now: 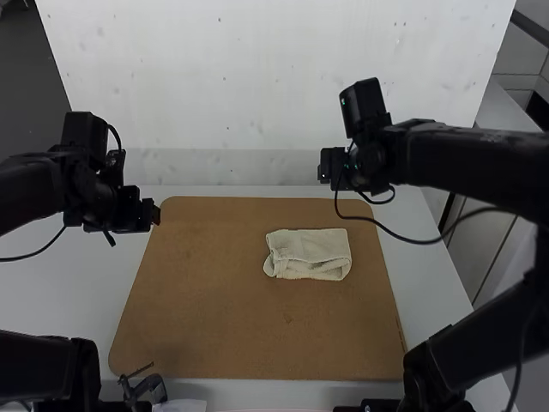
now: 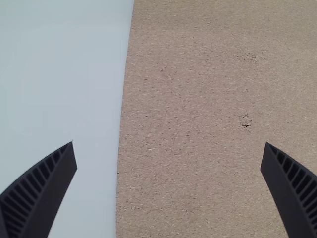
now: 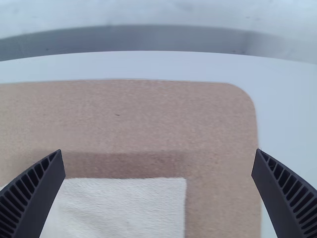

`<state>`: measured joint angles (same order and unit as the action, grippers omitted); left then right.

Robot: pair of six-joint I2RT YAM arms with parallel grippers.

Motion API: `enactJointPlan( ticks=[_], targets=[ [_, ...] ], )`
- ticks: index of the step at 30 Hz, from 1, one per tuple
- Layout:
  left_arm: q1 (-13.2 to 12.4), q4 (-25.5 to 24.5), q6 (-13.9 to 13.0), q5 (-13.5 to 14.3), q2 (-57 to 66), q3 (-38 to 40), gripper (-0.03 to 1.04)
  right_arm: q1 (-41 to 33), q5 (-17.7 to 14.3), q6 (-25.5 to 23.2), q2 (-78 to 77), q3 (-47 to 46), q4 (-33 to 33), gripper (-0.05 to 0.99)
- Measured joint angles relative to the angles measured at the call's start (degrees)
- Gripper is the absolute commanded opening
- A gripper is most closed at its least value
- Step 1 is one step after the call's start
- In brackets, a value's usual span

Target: Fold the towel.

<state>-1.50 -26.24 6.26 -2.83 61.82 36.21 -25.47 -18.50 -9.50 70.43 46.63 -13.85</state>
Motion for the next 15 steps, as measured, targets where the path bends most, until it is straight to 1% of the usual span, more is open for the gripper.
enactJointPlan(
  ticks=[2, 7, 11, 15],
  targets=[
    [0.5, 0.3, 0.0, 0.0, 0.0, 0.0, 0.97, 2.7, 0.0, 1.7, -5.6, -3.8, 0.9, 0.97],
    [1.1, 1.9, 0.2, 0.0, 0.0, 0.0, 0.99, 8.5, 0.5, 4.0, -18.9, -9.0, 1.4, 0.97],
    [1.6, 2.7, 0.2, 0.0, -1.3, 0.0, 0.99, 11.6, 0.6, 4.9, -33.3, -13.9, 1.6, 0.97],
    [1.7, 3.7, 0.2, 0.2, -3.2, 0.0, 0.99, 13.8, 0.6, 5.4, -45.3, -17.8, -0.3, 0.97]
  ],
)
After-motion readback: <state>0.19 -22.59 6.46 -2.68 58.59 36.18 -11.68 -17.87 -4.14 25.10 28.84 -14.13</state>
